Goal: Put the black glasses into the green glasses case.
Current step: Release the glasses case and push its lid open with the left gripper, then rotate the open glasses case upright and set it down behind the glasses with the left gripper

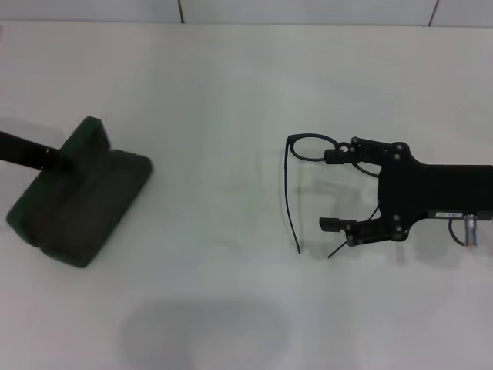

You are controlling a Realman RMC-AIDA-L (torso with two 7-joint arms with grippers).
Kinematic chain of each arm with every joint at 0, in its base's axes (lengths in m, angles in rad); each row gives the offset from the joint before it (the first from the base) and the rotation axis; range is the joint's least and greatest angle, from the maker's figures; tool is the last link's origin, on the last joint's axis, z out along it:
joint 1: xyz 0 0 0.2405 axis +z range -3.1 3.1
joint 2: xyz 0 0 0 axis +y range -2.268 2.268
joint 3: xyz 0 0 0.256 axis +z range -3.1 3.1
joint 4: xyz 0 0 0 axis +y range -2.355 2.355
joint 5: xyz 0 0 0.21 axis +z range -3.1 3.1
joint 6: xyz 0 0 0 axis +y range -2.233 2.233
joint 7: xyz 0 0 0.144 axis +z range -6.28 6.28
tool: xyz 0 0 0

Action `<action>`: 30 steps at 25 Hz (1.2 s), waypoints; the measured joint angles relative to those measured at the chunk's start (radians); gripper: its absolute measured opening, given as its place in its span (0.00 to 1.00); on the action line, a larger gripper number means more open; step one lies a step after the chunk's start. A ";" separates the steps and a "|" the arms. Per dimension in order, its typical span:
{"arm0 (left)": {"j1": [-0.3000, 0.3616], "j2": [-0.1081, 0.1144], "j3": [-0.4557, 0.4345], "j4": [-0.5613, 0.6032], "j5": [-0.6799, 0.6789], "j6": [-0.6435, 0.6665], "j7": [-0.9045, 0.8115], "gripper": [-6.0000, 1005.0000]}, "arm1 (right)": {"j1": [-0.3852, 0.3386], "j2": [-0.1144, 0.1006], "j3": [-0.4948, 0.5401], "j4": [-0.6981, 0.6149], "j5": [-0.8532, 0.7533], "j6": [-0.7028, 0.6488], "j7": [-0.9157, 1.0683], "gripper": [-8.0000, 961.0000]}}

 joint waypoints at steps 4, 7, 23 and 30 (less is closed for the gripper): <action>-0.009 0.001 0.003 0.001 0.000 0.000 0.005 0.36 | -0.009 -0.001 0.000 -0.006 0.000 -0.001 0.000 0.87; -0.049 0.001 0.005 -0.024 0.001 -0.029 0.088 0.27 | -0.013 0.000 0.000 -0.007 0.000 -0.002 -0.006 0.87; -0.545 0.024 0.030 -0.588 -0.040 -0.231 0.732 0.21 | -0.056 0.031 -0.005 -0.009 -0.015 -0.027 -0.038 0.86; -0.555 0.029 0.023 -0.538 -0.099 -0.096 0.822 0.21 | -0.073 0.026 -0.001 -0.008 -0.015 -0.029 -0.049 0.85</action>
